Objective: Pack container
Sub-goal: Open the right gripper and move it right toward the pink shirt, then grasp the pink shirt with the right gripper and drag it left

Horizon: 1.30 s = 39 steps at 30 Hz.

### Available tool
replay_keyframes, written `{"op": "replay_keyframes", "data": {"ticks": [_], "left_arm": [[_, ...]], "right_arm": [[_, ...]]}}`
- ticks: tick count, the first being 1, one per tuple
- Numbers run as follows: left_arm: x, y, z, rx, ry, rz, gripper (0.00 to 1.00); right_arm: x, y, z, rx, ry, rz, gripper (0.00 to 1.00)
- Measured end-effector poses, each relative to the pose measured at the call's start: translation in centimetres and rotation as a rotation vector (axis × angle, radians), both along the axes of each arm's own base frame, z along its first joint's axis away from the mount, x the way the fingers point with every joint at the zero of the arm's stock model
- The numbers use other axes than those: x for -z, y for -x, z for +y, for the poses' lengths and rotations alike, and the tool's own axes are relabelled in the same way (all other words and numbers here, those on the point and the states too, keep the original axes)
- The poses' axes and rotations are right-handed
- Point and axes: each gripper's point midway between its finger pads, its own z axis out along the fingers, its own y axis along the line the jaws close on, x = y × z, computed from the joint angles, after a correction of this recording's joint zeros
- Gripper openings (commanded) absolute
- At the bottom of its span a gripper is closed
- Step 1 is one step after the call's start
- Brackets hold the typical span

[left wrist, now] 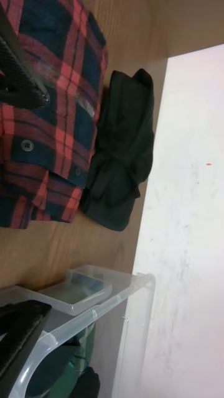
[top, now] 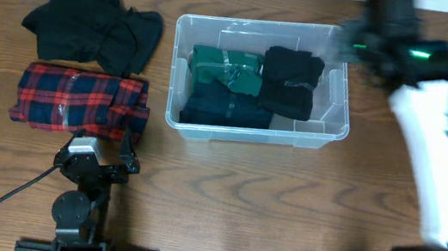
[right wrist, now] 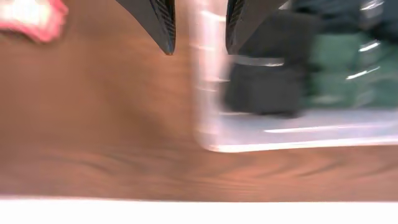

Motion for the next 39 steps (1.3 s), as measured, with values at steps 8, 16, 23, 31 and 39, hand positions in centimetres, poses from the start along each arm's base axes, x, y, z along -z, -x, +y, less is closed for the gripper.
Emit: {"op": "replay_keyframes", "data": {"ticks": [8, 16, 23, 31, 39], "left_arm": [[0.0, 0.0, 0.0, 0.0, 0.0, 0.0, 0.98], [0.0, 0.0, 0.0, 0.0, 0.0, 0.0, 0.98], [0.0, 0.0, 0.0, 0.0, 0.0, 0.0, 0.98], [0.0, 0.0, 0.0, 0.0, 0.0, 0.0, 0.98], [0.0, 0.0, 0.0, 0.0, 0.0, 0.0, 0.98]], "right_arm": [[4.1, 5.5, -17.7, 0.57, -0.053, 0.172, 0.46], [10.0, 11.4, -29.0, 1.016, -0.163, 0.157, 0.64], [16.6, 15.1, -34.1, 1.189, -0.21, 0.1, 0.92], [22.5, 16.5, -35.8, 1.197, -0.303, 0.052, 0.86], [26.7, 14.8, -34.1, 1.081, -0.406, 0.119, 0.78]]}}
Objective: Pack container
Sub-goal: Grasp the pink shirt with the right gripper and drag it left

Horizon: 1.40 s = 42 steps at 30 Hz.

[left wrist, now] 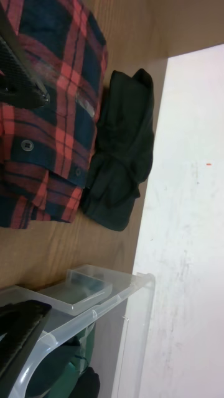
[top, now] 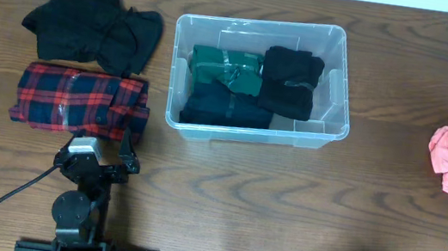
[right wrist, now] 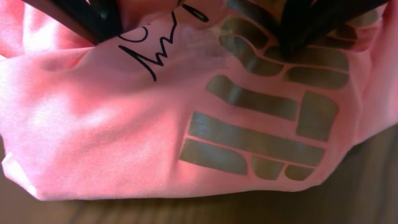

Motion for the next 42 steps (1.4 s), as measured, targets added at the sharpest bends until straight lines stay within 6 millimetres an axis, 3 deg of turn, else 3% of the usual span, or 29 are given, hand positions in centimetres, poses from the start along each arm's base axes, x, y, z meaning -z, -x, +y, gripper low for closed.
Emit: {"op": "replay_keyframes", "data": {"ticks": [5, 12, 19, 23, 31, 35, 40, 42], "left_arm": [[0.0, 0.0, 0.0, 0.0, 0.0, 0.0, 0.98], [0.0, 0.0, 0.0, 0.0, 0.0, 0.0, 0.98], [0.0, 0.0, 0.0, 0.0, 0.0, 0.0, 0.98], [0.0, 0.0, 0.0, 0.0, 0.0, 0.0, 0.98], [0.0, 0.0, 0.0, 0.0, 0.0, 0.0, 0.98], [0.0, 0.0, 0.0, 0.0, 0.0, 0.0, 0.98], [0.0, 0.0, 0.0, 0.0, 0.0, 0.0, 0.98], [0.0, 0.0, 0.0, 0.0, 0.0, 0.0, 0.98]], "right_arm": [[0.0, -2.8, 2.4, -0.102, -0.027, -0.03, 0.8], [-0.1, -7.6, 9.3, -0.299, -0.061, -0.044, 0.84], [-0.4, -10.8, 14.8, -0.403, -0.088, -0.078, 0.86], [-0.5, -11.5, 16.0, -0.428, -0.094, -0.093, 0.87], [-0.7, -11.9, 16.4, -0.431, -0.107, -0.114, 0.99], [-1.3, -12.6, 17.1, -0.464, -0.133, -0.158, 0.99], [-3.7, -13.2, 18.2, -0.545, -0.129, -0.218, 0.89], [-5.8, -13.7, 18.2, -0.589, -0.086, -0.254, 0.6]]}}
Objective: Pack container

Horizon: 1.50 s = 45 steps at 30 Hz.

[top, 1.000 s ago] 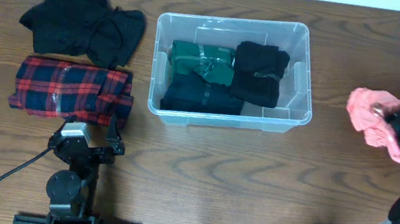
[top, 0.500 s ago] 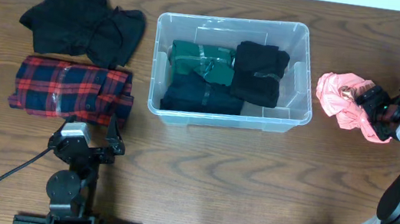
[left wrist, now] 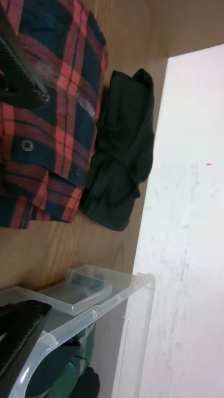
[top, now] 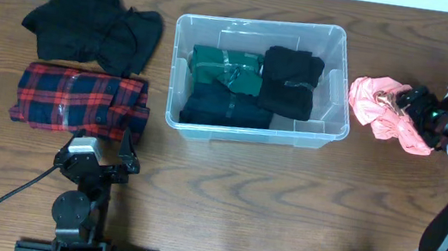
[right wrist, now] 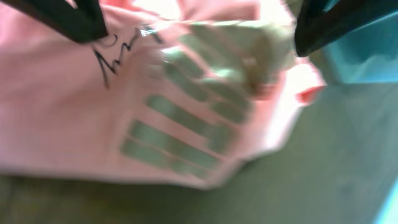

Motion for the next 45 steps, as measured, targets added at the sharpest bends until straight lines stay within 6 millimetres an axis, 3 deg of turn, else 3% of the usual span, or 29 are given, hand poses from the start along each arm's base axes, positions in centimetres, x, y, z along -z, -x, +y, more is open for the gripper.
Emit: {"op": "replay_keyframes", "data": {"ticks": [3, 4, 7, 15, 21, 25, 28, 38, 45], "left_arm": [[0.0, 0.0, 0.0, 0.0, 0.0, 0.0, 0.98], [0.0, 0.0, 0.0, 0.0, 0.0, 0.0, 0.98], [0.0, 0.0, 0.0, 0.0, 0.0, 0.0, 0.98], [0.0, 0.0, 0.0, 0.0, 0.0, 0.0, 0.98], [0.0, 0.0, 0.0, 0.0, 0.0, 0.0, 0.98], [0.0, 0.0, 0.0, 0.0, 0.0, 0.0, 0.98], [0.0, 0.0, 0.0, 0.0, 0.0, 0.0, 0.98], [0.0, 0.0, 0.0, 0.0, 0.0, 0.0, 0.98], [0.0, 0.0, 0.0, 0.0, 0.0, 0.0, 0.98]], "right_arm": [[-3.4, -0.5, -0.2, -0.039, 0.063, -0.073, 0.11], [-4.3, -0.6, -0.3, -0.05, 0.084, -0.093, 0.01], [-5.3, -0.7, -1.0, -0.052, 0.147, -0.105, 0.01], [-3.5, -0.6, -5.6, 0.017, 0.397, -0.019, 0.01], [0.6, -0.6, -6.7, -0.018, 0.457, 0.072, 0.01], [3.8, 0.8, -6.3, -0.039, 0.42, 0.177, 0.01], [5.0, 2.0, -5.8, -0.041, 0.385, 0.238, 0.01], [6.4, 4.9, -3.2, -0.091, 0.244, 0.35, 0.01], [6.3, 5.6, 0.6, -0.167, 0.037, 0.338, 0.01]]}}
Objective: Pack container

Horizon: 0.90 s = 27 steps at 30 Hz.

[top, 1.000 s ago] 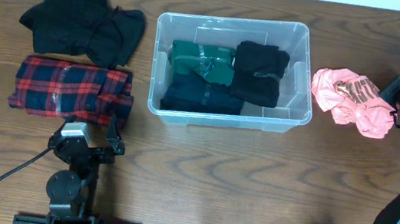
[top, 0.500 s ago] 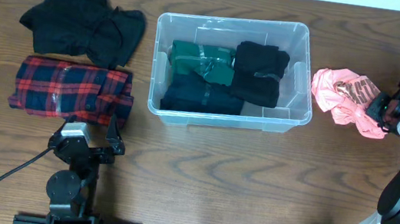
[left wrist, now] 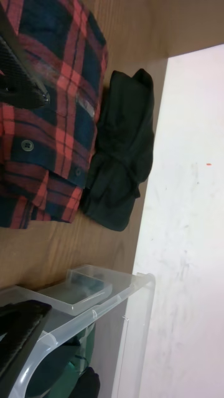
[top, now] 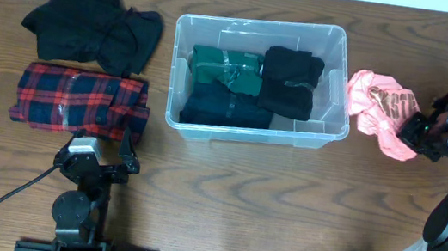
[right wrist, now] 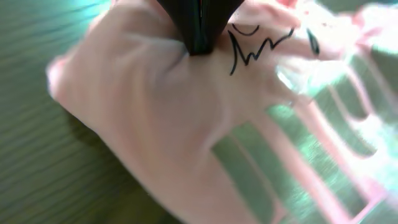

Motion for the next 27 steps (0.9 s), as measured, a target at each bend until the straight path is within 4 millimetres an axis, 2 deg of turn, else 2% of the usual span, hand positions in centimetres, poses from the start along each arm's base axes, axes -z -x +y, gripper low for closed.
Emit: {"op": "replay_keyframes", "data": {"ticks": [8, 14, 16, 18, 21, 24, 25, 26, 27], "left_arm": [[0.0, 0.0, 0.0, 0.0, 0.0, 0.0, 0.98], [0.0, 0.0, 0.0, 0.0, 0.0, 0.0, 0.98], [0.0, 0.0, 0.0, 0.0, 0.0, 0.0, 0.98], [0.0, 0.0, 0.0, 0.0, 0.0, 0.0, 0.98], [0.0, 0.0, 0.0, 0.0, 0.0, 0.0, 0.98], [0.0, 0.0, 0.0, 0.0, 0.0, 0.0, 0.98], [0.0, 0.0, 0.0, 0.0, 0.0, 0.0, 0.98], [0.0, 0.0, 0.0, 0.0, 0.0, 0.0, 0.98], [0.0, 0.0, 0.0, 0.0, 0.0, 0.0, 0.98]], "right_arm": [[-1.8, 0.1, 6.1, -0.056, -0.358, -0.048, 0.01], [-4.1, -0.6, 8.1, -0.095, -0.491, -0.124, 0.01], [-5.7, -1.5, 7.8, -0.124, -0.461, -0.183, 0.02], [-7.9, -3.2, 6.6, -0.162, -0.375, -0.277, 0.05], [-11.9, -6.0, 4.0, -0.204, -0.175, -0.432, 0.09], [-14.4, -7.2, 1.7, -0.223, 0.0, -0.505, 0.13], [-14.5, -7.3, 1.1, -0.226, 0.047, -0.507, 0.23], [-14.3, -7.3, 0.4, -0.229, 0.092, -0.494, 0.42], [-13.9, -7.2, 0.0, -0.232, 0.119, -0.479, 0.54]]}}
